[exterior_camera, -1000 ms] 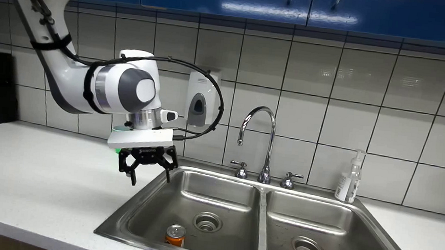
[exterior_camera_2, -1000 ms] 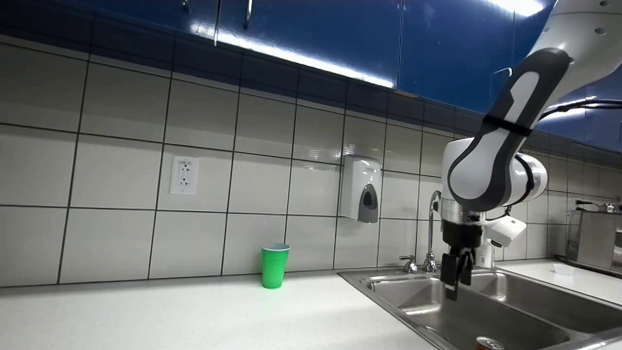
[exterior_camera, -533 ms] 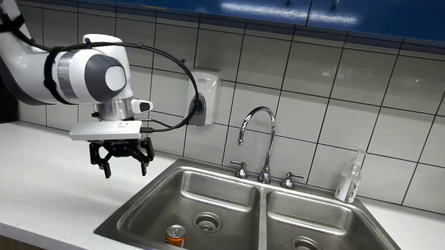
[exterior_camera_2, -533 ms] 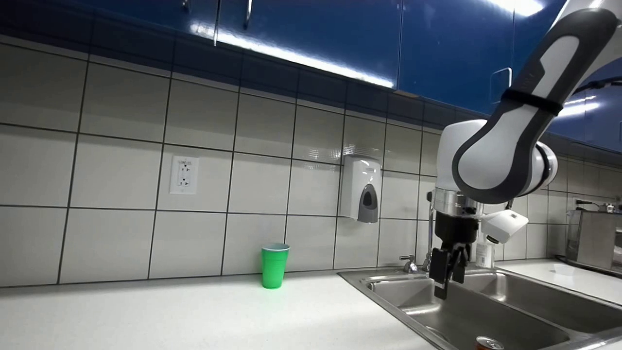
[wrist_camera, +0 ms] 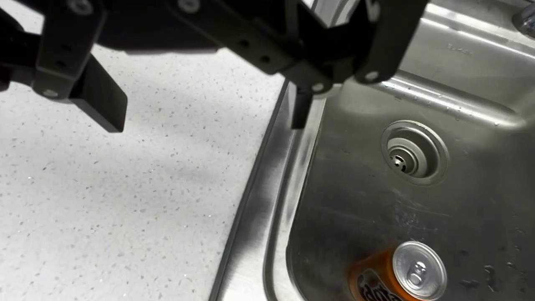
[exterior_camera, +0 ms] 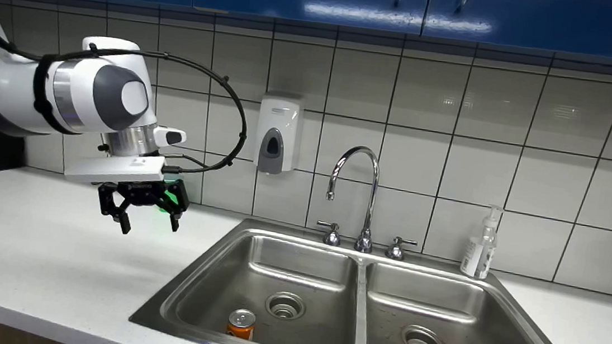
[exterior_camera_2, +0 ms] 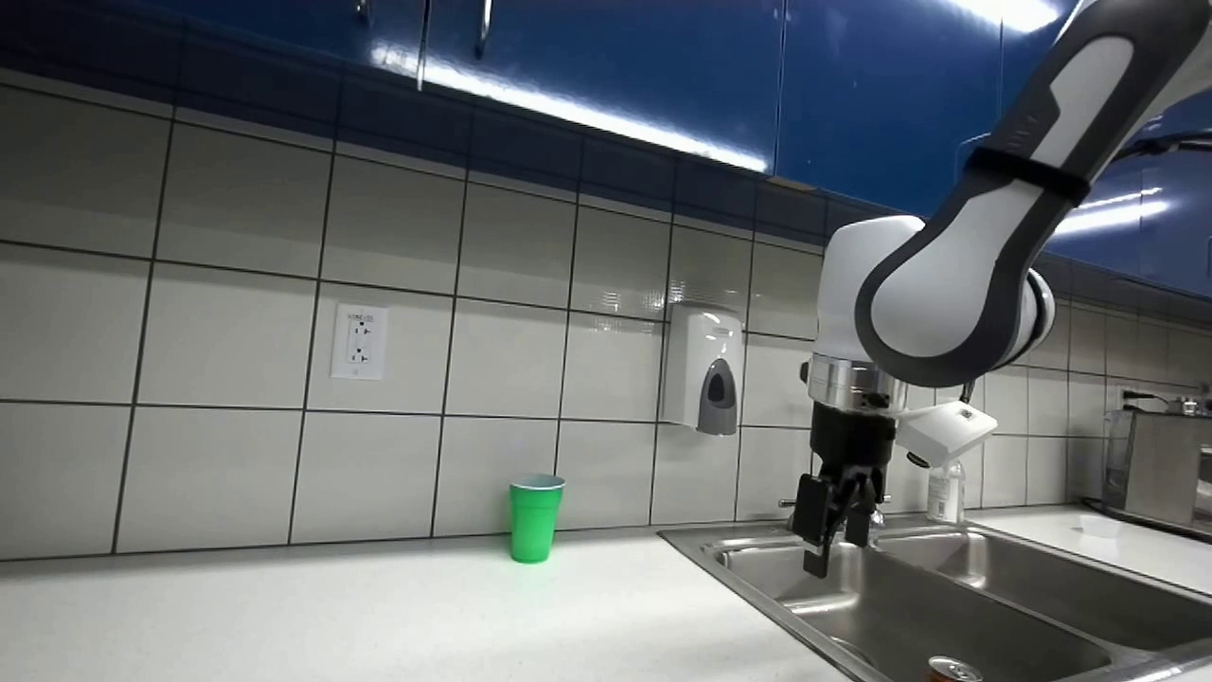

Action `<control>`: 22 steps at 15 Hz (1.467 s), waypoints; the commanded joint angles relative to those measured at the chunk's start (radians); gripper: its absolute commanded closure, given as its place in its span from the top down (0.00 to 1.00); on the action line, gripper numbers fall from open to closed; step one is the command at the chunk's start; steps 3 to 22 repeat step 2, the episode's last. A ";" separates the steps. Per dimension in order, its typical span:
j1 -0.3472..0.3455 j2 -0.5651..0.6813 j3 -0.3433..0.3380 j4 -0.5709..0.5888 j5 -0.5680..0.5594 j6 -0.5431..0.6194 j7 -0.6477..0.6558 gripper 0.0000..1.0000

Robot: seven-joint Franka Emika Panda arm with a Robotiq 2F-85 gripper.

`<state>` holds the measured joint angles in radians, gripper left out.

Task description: Put the can inside the sink

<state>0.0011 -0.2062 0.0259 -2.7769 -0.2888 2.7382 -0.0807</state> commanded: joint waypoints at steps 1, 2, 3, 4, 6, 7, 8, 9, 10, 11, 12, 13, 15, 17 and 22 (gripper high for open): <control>-0.006 0.000 0.004 0.000 0.006 -0.002 -0.005 1.00; -0.007 0.000 0.004 0.000 0.005 -0.002 -0.005 1.00; -0.007 0.000 0.004 0.000 0.005 -0.002 -0.005 1.00; -0.007 0.000 0.004 0.000 0.005 -0.002 -0.005 1.00; -0.007 0.000 0.004 0.000 0.005 -0.002 -0.005 1.00; -0.007 0.000 0.004 0.000 0.005 -0.002 -0.005 1.00; -0.007 0.000 0.004 0.000 0.005 -0.002 -0.005 1.00; -0.007 0.000 0.004 0.000 0.005 -0.002 -0.005 1.00; -0.007 0.000 0.004 0.000 0.005 -0.002 -0.005 1.00; -0.007 0.000 0.004 0.000 0.005 -0.002 -0.005 1.00; -0.007 0.000 0.004 0.000 0.005 -0.002 -0.005 1.00; -0.007 0.000 0.004 0.000 0.005 -0.002 -0.005 1.00; -0.007 0.000 0.004 0.000 0.005 -0.002 -0.005 1.00; -0.007 0.000 0.004 0.000 0.005 -0.002 -0.005 1.00; -0.007 0.000 0.004 0.000 0.005 -0.002 -0.005 1.00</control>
